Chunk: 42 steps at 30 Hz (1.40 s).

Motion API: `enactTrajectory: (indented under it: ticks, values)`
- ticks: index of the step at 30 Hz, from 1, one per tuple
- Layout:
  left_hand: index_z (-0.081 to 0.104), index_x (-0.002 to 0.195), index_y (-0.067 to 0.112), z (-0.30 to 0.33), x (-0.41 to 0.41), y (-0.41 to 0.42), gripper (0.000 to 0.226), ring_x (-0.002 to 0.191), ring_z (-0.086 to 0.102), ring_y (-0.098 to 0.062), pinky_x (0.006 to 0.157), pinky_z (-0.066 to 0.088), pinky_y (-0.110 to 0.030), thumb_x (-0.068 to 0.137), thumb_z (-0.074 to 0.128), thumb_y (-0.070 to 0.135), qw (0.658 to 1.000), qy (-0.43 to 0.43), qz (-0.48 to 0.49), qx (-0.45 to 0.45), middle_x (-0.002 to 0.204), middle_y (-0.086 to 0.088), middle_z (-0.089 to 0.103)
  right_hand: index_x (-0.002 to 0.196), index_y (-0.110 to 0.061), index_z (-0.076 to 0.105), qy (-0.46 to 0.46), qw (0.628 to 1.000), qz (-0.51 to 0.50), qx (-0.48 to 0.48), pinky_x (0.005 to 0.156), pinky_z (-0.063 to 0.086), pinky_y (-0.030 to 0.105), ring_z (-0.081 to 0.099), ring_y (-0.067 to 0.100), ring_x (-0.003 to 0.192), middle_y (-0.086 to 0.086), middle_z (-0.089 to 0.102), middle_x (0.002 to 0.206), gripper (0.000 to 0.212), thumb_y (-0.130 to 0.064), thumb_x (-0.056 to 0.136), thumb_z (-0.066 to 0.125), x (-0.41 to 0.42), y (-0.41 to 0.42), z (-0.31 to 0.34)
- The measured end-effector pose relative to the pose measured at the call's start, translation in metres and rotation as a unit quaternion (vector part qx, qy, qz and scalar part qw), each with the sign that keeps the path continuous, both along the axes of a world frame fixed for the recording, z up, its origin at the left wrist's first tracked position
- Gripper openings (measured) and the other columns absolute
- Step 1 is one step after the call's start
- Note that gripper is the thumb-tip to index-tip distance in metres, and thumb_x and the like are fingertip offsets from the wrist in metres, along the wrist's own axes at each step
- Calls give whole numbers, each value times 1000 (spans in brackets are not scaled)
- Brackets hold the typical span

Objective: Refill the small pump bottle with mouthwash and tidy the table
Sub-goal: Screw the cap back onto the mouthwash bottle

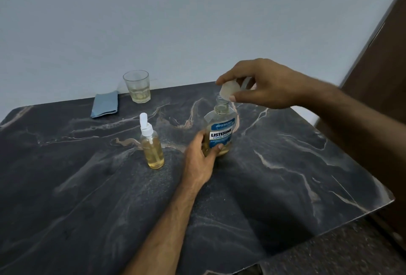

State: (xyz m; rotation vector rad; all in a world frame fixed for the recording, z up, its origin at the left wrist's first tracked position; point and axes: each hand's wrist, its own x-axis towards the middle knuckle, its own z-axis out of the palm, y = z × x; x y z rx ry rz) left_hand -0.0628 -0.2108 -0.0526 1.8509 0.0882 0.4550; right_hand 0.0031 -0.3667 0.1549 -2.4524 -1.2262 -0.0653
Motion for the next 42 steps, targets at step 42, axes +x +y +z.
enactTrajectory:
  ticks: [42]
  values:
    - [56, 123, 22, 2, -1, -1, 38, 114, 60, -10, 97, 52, -37, 88, 67, 28, 1000, 0, -11, -18, 122, 6, 65, 126, -24, 57, -40, 969, 22, -242, 69, 41, 19, 55, 2, 84, -13, 61, 101, 37, -44, 95, 59, 17, 32, 2]
